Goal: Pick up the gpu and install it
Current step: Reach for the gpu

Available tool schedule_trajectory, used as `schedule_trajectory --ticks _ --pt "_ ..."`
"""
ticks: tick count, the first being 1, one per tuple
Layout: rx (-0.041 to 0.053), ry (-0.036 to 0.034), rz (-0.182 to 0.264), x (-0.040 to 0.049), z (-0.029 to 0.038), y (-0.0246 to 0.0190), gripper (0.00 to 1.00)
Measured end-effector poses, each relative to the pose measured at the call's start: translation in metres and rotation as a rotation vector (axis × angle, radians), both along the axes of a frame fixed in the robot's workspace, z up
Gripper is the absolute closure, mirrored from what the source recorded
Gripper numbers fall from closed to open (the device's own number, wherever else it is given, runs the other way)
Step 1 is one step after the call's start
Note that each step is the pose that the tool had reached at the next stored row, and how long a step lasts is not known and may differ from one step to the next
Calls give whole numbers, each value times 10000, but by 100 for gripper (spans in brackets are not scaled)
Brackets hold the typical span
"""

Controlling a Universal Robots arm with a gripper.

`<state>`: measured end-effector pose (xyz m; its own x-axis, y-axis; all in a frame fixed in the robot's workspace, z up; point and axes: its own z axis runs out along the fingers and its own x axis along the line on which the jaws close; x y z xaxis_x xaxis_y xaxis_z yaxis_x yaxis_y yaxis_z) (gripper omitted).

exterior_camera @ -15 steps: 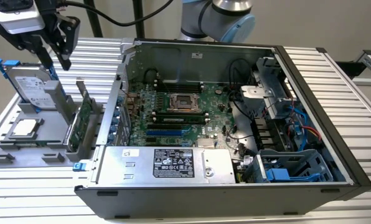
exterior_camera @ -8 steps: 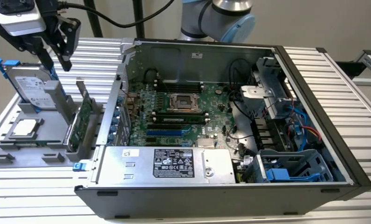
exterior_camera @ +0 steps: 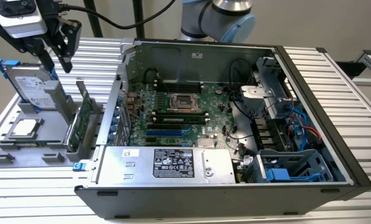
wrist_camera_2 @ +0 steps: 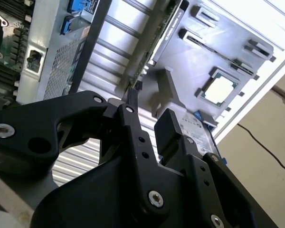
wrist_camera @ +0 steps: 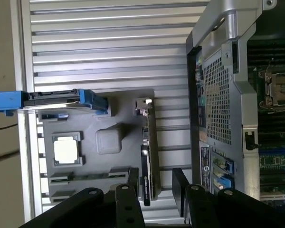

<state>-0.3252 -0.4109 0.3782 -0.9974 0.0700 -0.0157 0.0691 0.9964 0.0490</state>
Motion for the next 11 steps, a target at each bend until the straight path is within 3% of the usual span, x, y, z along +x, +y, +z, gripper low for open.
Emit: schedule_trajectory --ticks 11 --pt "-2 -1 0 3 -42 -2 0"
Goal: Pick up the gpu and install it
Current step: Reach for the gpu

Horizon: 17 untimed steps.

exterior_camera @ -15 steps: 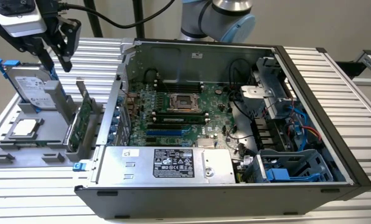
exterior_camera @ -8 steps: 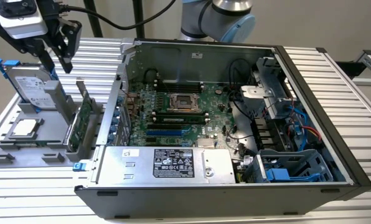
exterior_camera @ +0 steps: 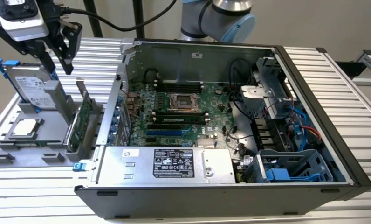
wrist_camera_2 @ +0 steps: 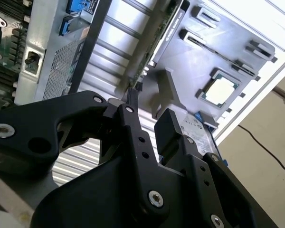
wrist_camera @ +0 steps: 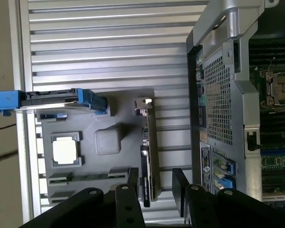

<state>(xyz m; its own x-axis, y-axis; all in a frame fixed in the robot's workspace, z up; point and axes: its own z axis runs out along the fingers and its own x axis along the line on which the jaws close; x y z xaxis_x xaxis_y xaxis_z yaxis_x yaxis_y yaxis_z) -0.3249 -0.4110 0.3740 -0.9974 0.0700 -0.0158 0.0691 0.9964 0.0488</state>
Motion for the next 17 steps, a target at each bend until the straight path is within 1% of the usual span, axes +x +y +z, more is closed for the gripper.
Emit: schedule_trajectory --ticks 9,17 --pt "-1 1 0 1 -64 -15 0" --pt "0 0 0 1 -71 -17 0"
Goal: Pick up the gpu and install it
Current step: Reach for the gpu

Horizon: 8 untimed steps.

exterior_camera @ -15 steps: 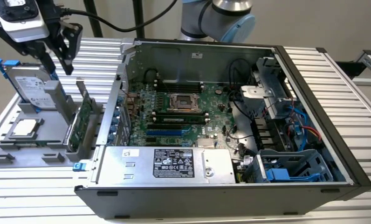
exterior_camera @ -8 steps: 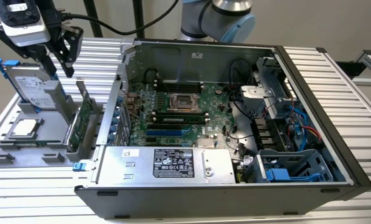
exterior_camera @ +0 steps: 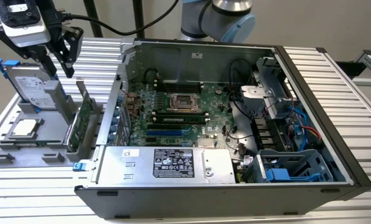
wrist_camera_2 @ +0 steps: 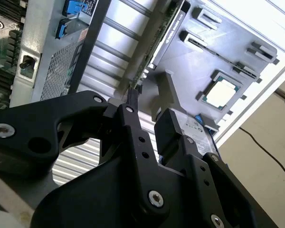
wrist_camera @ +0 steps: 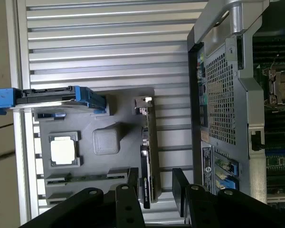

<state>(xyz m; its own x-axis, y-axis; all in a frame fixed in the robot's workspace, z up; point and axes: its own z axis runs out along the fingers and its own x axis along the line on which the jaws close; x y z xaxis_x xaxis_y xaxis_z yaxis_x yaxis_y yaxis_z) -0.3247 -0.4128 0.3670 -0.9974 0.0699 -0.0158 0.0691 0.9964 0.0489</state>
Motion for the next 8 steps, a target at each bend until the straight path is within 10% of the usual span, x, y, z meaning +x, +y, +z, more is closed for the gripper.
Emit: schedule_trajectory --ticks 8 --pt "-1 1 0 5 -26 -49 0"
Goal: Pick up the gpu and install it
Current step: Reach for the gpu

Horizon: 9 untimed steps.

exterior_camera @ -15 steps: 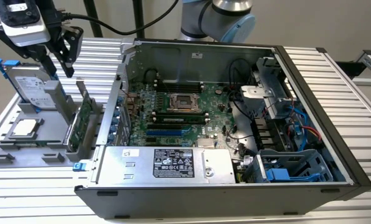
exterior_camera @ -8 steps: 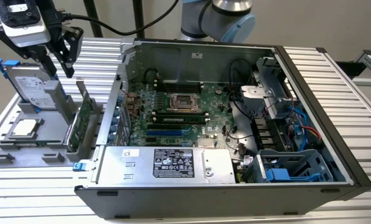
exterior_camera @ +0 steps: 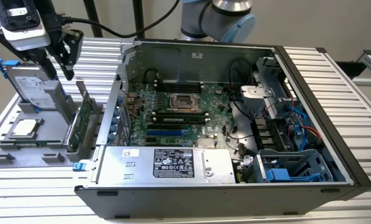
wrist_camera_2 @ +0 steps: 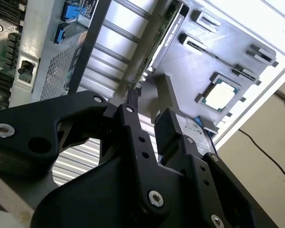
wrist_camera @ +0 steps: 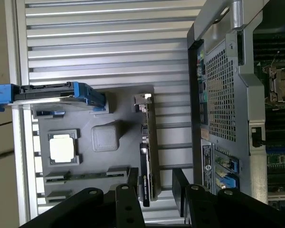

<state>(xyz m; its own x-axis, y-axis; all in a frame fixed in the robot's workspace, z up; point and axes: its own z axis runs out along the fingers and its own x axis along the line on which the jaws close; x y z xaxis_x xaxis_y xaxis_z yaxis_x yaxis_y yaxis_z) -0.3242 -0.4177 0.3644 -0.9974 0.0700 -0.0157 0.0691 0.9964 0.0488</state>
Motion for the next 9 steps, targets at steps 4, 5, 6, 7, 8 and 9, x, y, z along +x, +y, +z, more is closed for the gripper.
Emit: schedule_trajectory --ticks 4,5,6,7,8,9 --pt "1 -1 0 0 -30 -30 0" --pt "1 -1 1 0 -39 -35 0" --pt "1 -1 1 0 -47 -40 0" --pt "1 -1 1 0 -56 -44 0" --pt "1 -1 1 0 -65 -48 0" --pt "0 -1 0 0 -74 -51 0"
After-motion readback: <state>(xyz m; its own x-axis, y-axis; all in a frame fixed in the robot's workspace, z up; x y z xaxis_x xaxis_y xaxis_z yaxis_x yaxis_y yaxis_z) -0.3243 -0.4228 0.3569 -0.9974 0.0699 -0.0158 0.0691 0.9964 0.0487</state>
